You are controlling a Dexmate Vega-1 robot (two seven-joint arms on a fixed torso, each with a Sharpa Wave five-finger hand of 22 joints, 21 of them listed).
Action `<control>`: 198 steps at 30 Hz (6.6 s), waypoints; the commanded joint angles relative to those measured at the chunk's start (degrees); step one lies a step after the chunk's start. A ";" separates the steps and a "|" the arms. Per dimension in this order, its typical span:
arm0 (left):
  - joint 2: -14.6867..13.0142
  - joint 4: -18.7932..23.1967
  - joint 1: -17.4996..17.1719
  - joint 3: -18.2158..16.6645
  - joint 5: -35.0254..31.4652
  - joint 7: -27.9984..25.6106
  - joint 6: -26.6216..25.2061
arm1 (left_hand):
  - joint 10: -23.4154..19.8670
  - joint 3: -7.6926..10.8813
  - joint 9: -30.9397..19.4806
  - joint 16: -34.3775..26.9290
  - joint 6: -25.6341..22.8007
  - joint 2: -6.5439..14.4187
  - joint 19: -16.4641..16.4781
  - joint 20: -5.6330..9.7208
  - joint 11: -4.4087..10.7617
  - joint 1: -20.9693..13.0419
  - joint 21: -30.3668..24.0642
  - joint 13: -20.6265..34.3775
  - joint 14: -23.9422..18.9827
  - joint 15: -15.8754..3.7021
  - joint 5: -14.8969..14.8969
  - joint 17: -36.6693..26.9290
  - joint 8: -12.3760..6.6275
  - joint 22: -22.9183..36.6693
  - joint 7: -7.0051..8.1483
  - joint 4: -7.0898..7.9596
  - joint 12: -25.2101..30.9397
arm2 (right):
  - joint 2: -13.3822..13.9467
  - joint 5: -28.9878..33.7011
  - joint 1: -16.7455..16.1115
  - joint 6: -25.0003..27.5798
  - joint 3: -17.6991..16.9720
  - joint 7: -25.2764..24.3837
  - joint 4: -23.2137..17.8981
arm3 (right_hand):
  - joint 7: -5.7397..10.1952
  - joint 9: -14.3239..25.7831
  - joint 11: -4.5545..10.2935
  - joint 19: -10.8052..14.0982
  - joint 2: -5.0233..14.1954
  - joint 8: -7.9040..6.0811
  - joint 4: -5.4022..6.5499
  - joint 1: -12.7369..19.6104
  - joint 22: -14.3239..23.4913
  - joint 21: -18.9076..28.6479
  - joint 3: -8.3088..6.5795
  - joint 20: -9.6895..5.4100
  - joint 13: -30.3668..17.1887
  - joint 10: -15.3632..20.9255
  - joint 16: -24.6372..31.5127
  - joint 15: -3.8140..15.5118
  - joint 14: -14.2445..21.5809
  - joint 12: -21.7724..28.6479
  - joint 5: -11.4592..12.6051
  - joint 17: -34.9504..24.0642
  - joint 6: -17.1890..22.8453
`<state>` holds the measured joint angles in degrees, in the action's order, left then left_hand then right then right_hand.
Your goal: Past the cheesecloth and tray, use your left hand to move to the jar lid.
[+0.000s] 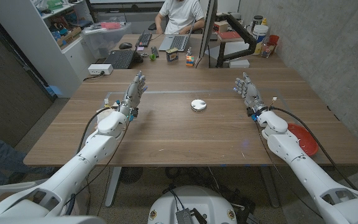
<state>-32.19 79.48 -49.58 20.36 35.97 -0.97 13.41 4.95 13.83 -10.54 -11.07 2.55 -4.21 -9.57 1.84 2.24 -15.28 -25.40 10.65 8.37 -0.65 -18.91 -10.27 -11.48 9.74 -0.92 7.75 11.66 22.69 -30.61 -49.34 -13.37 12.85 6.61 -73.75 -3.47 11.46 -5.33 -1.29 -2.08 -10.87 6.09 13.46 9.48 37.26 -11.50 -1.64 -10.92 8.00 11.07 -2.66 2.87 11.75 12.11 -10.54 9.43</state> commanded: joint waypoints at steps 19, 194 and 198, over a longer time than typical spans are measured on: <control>-2.00 2.14 0.12 -0.08 -3.38 -2.34 0.32 | -1.46 0.32 -0.12 -0.48 -1.83 0.80 -5.43 1.61 0.29 -1.32 0.84 0.20 -1.51 -0.25 -0.87 -0.19 -0.58 0.27 0.59 -0.78 0.64 | -2.51 1.86 -0.40 -0.56 -1.57 -0.18 0.63 | 0.41 -0.28 0.03 0.01 0.25 -0.78 -0.32 0.15 0.27 -1.26 0.04 0.29 0.07 1.37 0.38 -0.20 0.40 0.71 0.28 -0.11 1.98; -6.65 10.20 14.27 11.69 -31.47 -4.07 -8.68 | -7.25 1.58 -0.34 -0.05 -8.81 1.82 -1.73 -0.97 2.57 -14.03 6.04 0.37 -5.45 -1.80 -1.67 -0.19 -0.71 0.45 5.00 -7.93 0.79 | -2.89 1.85 -1.86 -5.74 -1.18 -2.03 -0.75 | 2.52 -0.52 1.10 1.75 1.41 -0.62 -1.36 -0.13 0.42 -7.10 1.19 0.34 0.21 4.78 0.08 0.83 2.69 1.22 0.25 0.06 5.13; -6.78 10.80 14.15 11.89 -32.21 -4.40 -9.34 | -7.39 1.56 -0.35 -0.06 -8.86 1.83 -1.69 -0.97 2.62 -14.12 6.13 0.37 -5.51 -1.79 -1.66 -0.20 -0.70 0.46 5.06 -7.96 0.82 | -2.80 1.89 -1.59 -5.65 -1.10 -1.76 -0.62 | 2.48 -0.52 1.11 1.78 1.41 -0.60 -1.37 -0.14 0.42 -7.21 1.22 0.33 0.21 4.77 0.06 0.85 2.67 1.20 0.25 0.06 5.11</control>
<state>-38.96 88.89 -35.68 31.17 6.16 -4.69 5.63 -2.11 15.15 -10.81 -11.05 -6.25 -2.47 -9.97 1.42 4.40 -28.47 -19.46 10.79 3.13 -1.83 -20.46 -10.25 -12.36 10.00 3.79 0.23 12.49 19.60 -28.64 -51.12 -18.97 11.86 4.27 -74.47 -1.02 10.96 -4.41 0.27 -1.18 -11.75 4.98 13.00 9.73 30.44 -10.37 -1.34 -10.68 12.39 11.24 -1.83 5.12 13.08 12.10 -10.41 14.34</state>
